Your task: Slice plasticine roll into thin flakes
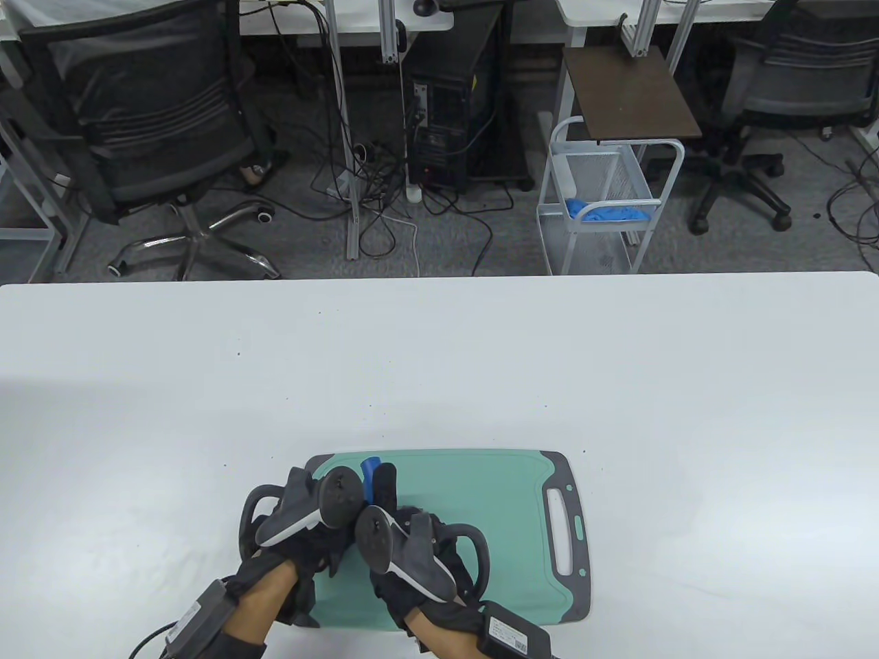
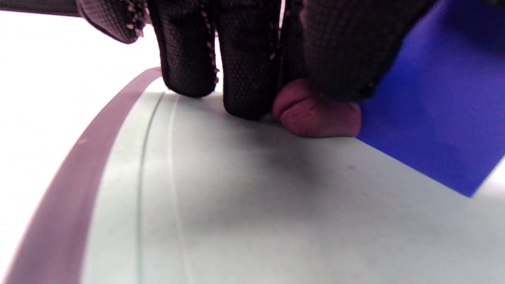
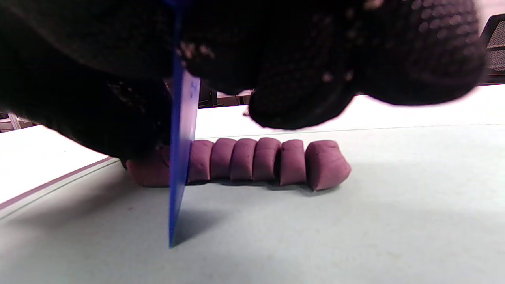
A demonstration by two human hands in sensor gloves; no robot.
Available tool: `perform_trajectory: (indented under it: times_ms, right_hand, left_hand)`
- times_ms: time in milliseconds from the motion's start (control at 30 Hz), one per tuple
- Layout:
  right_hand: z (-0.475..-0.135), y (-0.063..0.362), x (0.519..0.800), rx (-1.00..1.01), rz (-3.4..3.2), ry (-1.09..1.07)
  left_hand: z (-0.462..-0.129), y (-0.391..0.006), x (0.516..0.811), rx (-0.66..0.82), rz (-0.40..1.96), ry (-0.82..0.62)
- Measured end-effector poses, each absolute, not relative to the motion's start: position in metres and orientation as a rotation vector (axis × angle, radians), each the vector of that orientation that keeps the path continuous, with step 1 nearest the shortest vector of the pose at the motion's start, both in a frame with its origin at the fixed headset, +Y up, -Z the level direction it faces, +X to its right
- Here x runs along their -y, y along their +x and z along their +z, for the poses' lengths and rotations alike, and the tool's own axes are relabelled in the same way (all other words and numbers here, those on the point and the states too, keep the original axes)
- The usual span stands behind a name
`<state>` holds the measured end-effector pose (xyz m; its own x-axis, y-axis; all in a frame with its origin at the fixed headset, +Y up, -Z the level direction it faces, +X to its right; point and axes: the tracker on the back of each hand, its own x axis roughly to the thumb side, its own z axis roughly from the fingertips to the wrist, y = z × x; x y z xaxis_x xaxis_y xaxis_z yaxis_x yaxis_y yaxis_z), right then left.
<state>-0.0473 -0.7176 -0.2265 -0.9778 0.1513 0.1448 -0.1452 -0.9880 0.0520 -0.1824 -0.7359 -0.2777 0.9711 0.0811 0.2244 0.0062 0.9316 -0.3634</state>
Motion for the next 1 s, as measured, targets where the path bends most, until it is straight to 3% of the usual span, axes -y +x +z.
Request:
perform_trajectory:
  times_ms: [600,1000]
  right_hand:
    - [-0.213,-0.040,0.696,0.040,2.914,0.227]
    - [-0.210,-0.044,0.700,-0.008,2.911,0.263]
  left_hand:
    - [-0.278,-0.188,0.737,0.196,0.028,-0.288]
    - [-0.281,-0.192,0.737,0.184,0.044,-0.277]
